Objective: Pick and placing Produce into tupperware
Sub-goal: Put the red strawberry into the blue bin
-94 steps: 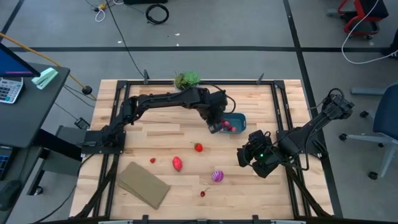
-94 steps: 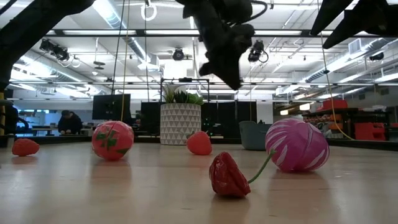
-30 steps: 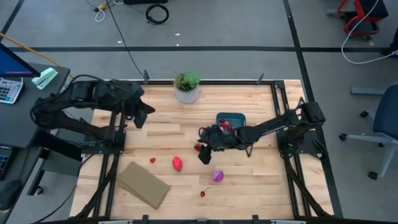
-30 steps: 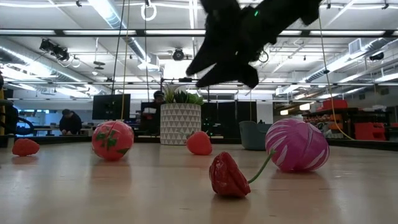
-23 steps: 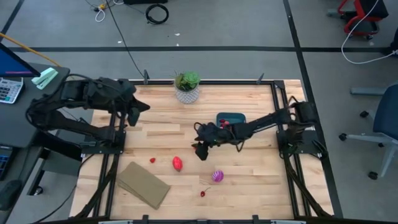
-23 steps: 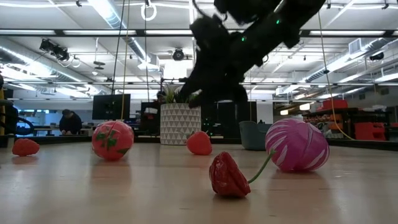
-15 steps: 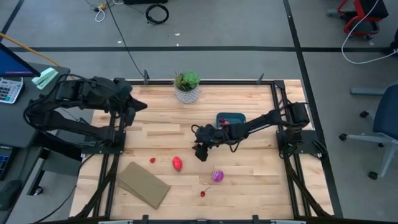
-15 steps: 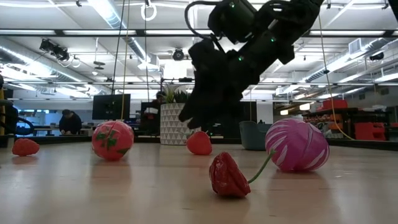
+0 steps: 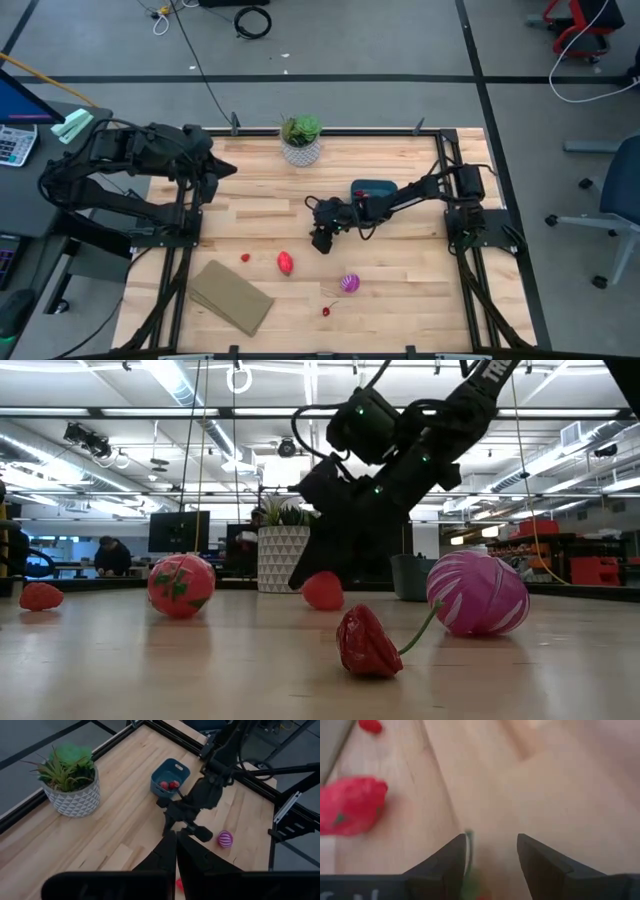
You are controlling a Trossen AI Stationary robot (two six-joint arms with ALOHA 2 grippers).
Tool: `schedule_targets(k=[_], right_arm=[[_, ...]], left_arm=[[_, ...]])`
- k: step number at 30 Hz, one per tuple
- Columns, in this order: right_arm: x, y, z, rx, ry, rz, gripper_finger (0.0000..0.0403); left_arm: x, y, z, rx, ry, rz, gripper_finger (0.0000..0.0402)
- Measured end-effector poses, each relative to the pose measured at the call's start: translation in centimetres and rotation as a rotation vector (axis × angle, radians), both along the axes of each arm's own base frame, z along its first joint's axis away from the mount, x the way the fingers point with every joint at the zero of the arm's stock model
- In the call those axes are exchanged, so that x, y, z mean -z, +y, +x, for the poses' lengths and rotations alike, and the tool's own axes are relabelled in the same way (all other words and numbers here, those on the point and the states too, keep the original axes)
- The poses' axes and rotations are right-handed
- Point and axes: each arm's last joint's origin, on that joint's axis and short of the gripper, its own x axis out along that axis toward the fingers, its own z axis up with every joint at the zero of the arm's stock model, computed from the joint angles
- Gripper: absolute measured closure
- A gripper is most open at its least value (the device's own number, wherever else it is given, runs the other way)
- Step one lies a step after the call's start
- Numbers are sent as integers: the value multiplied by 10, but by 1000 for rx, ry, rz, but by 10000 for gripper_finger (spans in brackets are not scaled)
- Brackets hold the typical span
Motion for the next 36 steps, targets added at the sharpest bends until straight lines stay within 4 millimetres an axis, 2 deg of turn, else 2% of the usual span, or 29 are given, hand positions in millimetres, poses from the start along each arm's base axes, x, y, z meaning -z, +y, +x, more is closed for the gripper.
schedule_targets(k=[10, 19, 24, 31, 36], right_arm=[[2, 4, -2, -4, 28, 11, 232], [1, 5, -2, 64, 30, 124, 242], [-7, 5, -5, 105, 39, 171, 237], [-33, 7, -18, 137, 77, 196, 247], [-34, 12, -23, 132, 129, 194, 248]], left_arm=[[0, 0, 0, -11, 1, 8, 384], [0, 0, 0, -12, 1, 11, 381], [0, 0, 0, -12, 1, 11, 379], [0, 0, 0, -13, 0, 11, 389], [0, 0, 0, -14, -1, 11, 385]])
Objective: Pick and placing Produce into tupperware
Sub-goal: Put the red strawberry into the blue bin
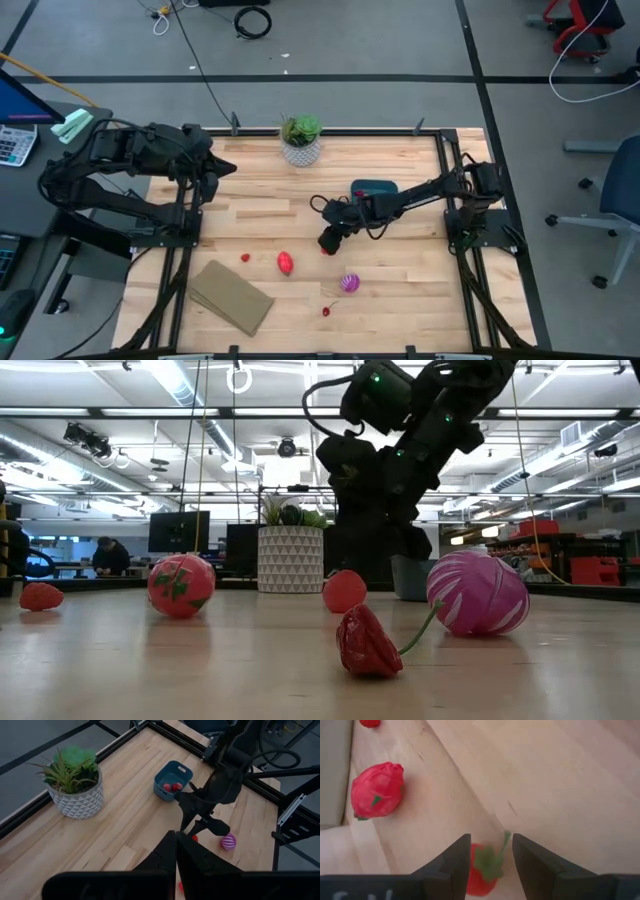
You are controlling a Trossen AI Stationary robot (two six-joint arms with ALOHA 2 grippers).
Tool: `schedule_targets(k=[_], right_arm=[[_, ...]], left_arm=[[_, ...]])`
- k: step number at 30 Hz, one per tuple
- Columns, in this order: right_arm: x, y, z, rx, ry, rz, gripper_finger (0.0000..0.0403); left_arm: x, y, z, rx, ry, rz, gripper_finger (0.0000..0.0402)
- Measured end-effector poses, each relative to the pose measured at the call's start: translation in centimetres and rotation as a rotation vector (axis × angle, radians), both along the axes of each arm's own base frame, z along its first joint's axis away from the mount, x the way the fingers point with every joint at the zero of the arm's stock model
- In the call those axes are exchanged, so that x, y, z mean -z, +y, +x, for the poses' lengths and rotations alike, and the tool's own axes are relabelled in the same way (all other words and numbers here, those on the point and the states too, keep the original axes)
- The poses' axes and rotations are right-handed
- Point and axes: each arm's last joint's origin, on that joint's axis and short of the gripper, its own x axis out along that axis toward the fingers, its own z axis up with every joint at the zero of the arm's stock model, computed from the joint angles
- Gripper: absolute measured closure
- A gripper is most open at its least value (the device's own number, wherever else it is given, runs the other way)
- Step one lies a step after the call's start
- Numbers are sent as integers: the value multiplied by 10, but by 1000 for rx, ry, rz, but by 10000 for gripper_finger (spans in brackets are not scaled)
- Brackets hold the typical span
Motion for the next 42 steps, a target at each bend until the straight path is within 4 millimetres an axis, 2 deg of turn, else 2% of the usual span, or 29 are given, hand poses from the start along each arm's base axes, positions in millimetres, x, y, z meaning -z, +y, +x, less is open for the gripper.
schedule_targets(k=[6, 13, 18, 24, 28, 31, 35, 38, 42], right_arm=[[9, 3, 0, 48, 32, -13, 248], [10, 3, -1, 104, 46, 5, 264], [10, 5, -2, 102, 59, 9, 306], [10, 5, -2, 137, 60, 36, 389], [7, 7, -1, 135, 32, 42, 393], [-7, 7, -4, 127, 1, 35, 398], [-46, -1, -20, 168, -35, -66, 399], [-77, -13, -47, 265, -3, -208, 399], [-111, -33, -94, 448, 92, -397, 400]], left_arm=[[0, 0, 0, -2, -1, 0, 377], [0, 0, 0, -2, -4, 0, 384], [0, 0, 0, -2, -5, 0, 387], [0, 0, 0, -1, -5, 0, 380], [0, 0, 0, -1, -5, 0, 381], [0, 0, 0, -1, -5, 1, 386], [0, 0, 0, -2, -6, 1, 389], [-1, 0, 0, -2, -7, 1, 386], [-1, 0, 0, -2, -7, 1, 380]])
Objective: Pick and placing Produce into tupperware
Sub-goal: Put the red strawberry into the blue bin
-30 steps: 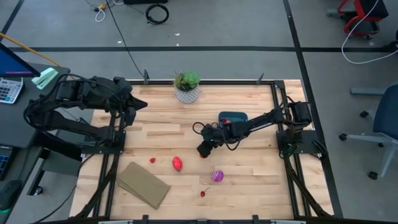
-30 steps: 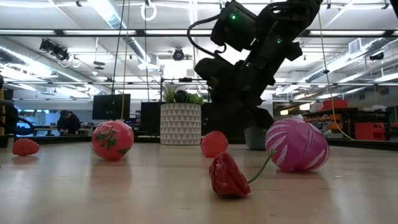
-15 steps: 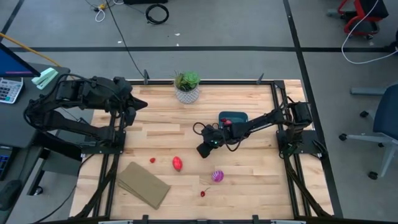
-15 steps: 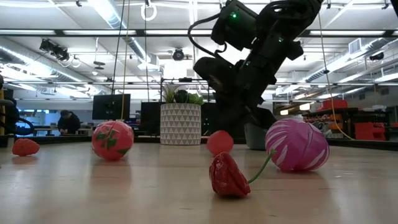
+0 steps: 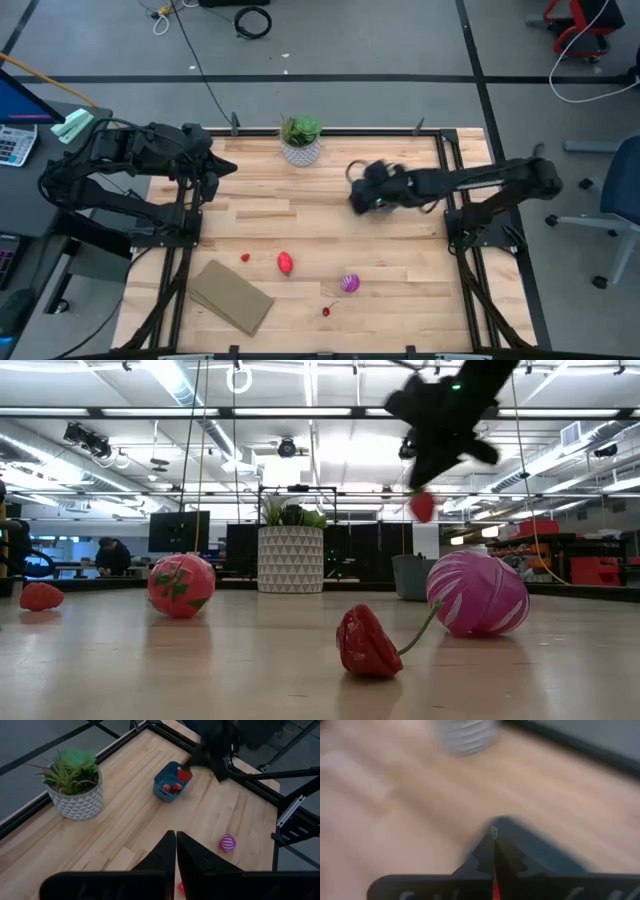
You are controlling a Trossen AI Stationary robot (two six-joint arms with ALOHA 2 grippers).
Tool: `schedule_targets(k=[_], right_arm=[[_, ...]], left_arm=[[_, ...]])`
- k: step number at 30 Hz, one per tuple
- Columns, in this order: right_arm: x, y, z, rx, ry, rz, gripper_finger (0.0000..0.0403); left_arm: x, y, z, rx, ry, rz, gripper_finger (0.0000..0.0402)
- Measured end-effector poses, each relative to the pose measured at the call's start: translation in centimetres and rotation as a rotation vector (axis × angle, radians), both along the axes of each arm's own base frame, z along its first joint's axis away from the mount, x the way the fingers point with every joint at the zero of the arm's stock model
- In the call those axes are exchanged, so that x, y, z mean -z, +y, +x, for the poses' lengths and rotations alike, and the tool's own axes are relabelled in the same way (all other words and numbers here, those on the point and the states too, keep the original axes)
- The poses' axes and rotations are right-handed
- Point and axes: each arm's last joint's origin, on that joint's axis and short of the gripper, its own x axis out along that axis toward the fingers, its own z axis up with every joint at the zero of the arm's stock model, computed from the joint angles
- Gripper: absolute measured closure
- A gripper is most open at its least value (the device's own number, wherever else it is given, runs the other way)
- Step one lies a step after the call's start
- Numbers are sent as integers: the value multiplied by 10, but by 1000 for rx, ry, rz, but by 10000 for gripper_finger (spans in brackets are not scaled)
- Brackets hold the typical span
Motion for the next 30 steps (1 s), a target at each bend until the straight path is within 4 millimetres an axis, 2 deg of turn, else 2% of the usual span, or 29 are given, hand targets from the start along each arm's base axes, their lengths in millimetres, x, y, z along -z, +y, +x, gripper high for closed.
schedule_targets(k=[4, 8, 12, 20, 30], right_arm=[[-17, -13, -35, 132, 75, -70, 400], [-21, -19, -47, 172, 103, -62, 401], [-12, -19, -40, 173, 136, -53, 401], [31, -20, -11, 170, 292, -17, 401], [68, -22, 5, 163, 420, 59, 400]], left_arm=[[0, 0, 1, 0, 1, 0, 381], [0, 1, 1, -16, -4, 10, 387], [-1, 1, 1, -23, -10, 15, 389], [-1, 1, 1, -23, -10, 14, 379], [-1, 1, 1, -23, -10, 14, 389]])
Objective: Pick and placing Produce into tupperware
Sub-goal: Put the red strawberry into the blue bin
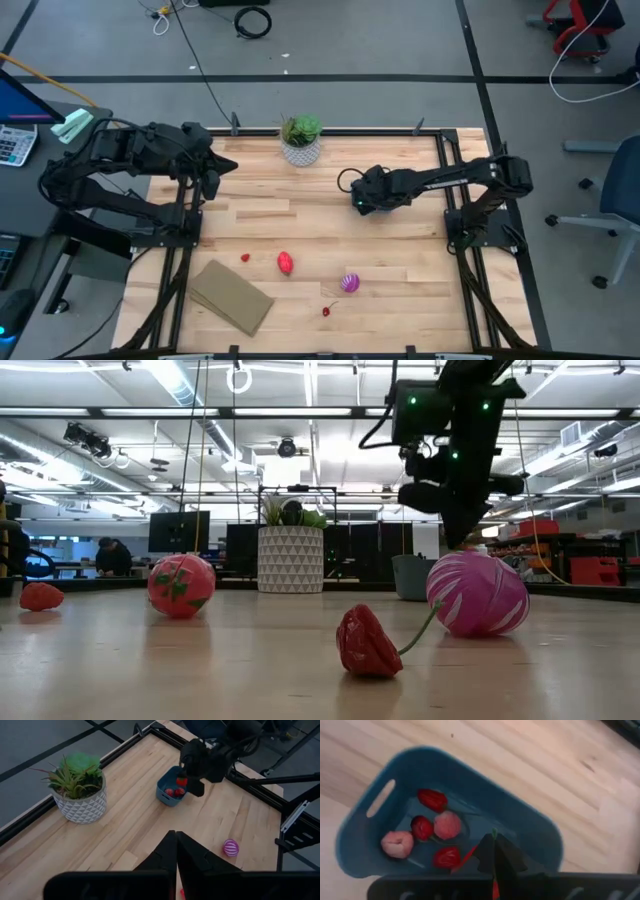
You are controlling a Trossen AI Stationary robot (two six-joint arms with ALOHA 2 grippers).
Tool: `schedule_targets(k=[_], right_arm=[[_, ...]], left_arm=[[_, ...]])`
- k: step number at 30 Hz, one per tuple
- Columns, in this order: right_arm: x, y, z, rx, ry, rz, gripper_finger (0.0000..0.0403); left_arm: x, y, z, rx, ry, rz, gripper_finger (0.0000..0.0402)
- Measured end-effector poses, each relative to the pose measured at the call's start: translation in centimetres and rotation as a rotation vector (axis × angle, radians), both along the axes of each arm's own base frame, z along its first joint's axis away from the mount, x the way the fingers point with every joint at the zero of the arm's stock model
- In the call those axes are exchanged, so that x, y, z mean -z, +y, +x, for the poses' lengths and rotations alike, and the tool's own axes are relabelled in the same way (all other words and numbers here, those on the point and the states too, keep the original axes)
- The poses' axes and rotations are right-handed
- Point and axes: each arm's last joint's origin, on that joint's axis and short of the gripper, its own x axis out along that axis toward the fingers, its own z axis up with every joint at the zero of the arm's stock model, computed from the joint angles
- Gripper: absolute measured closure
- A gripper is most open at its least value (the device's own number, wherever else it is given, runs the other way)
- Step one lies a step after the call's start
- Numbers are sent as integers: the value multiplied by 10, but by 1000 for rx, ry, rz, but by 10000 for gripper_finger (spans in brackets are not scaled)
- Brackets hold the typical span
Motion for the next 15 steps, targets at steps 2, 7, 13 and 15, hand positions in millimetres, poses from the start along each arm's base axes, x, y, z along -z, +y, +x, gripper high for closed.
schedule_targets(k=[2, 7, 13, 15], right_arm=[[5, 0, 2, -1, 16, 10, 400], [14, 0, 5, -1, 43, 18, 400], [14, 0, 6, -2, 28, 18, 398], [14, 0, 7, -3, 21, 19, 394]], left_arm=[[0, 0, 0, 0, 0, 0, 387], [0, 0, 0, 0, 0, 0, 378], [0, 0, 0, 0, 0, 0, 382], [0, 0, 0, 0, 0, 0, 386]])
